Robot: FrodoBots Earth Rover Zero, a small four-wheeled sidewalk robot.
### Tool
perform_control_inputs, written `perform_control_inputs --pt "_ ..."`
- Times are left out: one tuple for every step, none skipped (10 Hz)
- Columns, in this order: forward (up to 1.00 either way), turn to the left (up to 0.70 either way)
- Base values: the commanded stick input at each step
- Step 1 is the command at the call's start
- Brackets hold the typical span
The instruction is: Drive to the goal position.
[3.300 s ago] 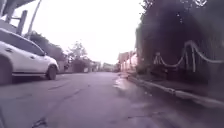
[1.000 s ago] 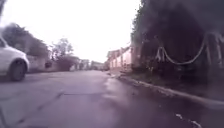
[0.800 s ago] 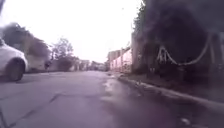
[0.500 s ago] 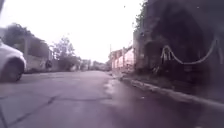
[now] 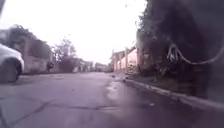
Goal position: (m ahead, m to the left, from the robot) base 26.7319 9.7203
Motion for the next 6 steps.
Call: perform_control_inputs --pt "0.70 0.00" --pt "0.70 0.00" --pt "0.70 0.00" --pt "0.70 0.00" --pt "0.70 0.00" --pt "0.70 0.00"
